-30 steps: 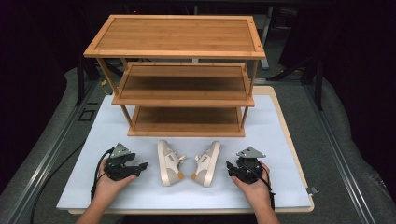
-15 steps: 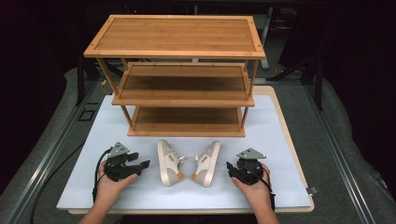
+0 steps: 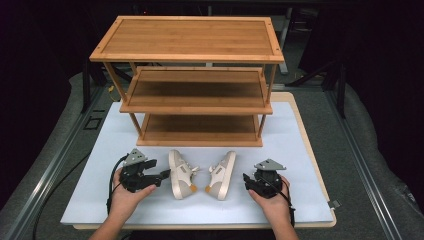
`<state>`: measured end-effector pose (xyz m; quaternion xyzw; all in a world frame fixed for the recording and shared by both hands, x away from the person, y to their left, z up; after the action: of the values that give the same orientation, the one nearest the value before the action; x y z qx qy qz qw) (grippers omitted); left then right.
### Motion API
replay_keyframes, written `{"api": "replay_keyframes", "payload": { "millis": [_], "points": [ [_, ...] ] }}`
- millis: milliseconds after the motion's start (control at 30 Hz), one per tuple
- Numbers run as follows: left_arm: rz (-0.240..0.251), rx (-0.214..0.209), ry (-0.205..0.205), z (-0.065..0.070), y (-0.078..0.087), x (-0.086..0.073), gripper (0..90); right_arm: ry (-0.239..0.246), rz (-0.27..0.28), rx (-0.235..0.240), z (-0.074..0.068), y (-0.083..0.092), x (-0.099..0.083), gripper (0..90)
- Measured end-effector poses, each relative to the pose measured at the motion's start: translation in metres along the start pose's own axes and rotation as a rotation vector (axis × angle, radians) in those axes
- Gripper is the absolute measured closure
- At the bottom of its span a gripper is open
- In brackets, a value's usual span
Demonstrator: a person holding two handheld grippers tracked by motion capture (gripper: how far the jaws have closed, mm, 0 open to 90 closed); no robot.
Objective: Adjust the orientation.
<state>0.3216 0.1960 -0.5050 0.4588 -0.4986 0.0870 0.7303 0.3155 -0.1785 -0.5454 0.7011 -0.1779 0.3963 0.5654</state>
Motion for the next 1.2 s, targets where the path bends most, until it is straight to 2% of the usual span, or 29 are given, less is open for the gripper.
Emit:
{"api": "replay_keyframes", "payload": {
  "millis": [133,367,667,900,1200],
  "points": [
    [-0.003,-0.005,-0.015,0.005,-0.004,0.003,28.4,-0.017,0.005,-0.007,0.002,0.002,-0.001,40.9],
    [-0.020,-0.010,-0.017,0.007,-0.013,0.002,25.8,-0.027,0.002,-0.005,0.004,0.003,-0.003,40.8],
    [-0.015,-0.020,-0.009,0.006,-0.014,0.000,25.3,-0.029,0.004,-0.016,0.005,0.004,-0.003,40.7],
    [0.004,-0.039,-0.017,0.005,-0.011,-0.003,30.9,-0.040,0.008,-0.017,0.007,0.005,-0.003,40.4],
    [0.010,-0.027,-0.013,0.003,-0.003,-0.009,35.6,-0.054,0.013,-0.015,0.010,0.007,-0.003,40.4]
  ]
}}
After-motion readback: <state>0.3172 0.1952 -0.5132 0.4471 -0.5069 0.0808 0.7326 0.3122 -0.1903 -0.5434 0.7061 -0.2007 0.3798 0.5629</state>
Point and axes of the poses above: each handheld gripper's, and its own axes: y roughly backward along the jaws, x roughly out of its top, z roughly to its right, the point moved 2 cm from there along -y, roughly forward along the jaws, and after that the axes turned 4 degrees about -y, right-handed, at the moved point
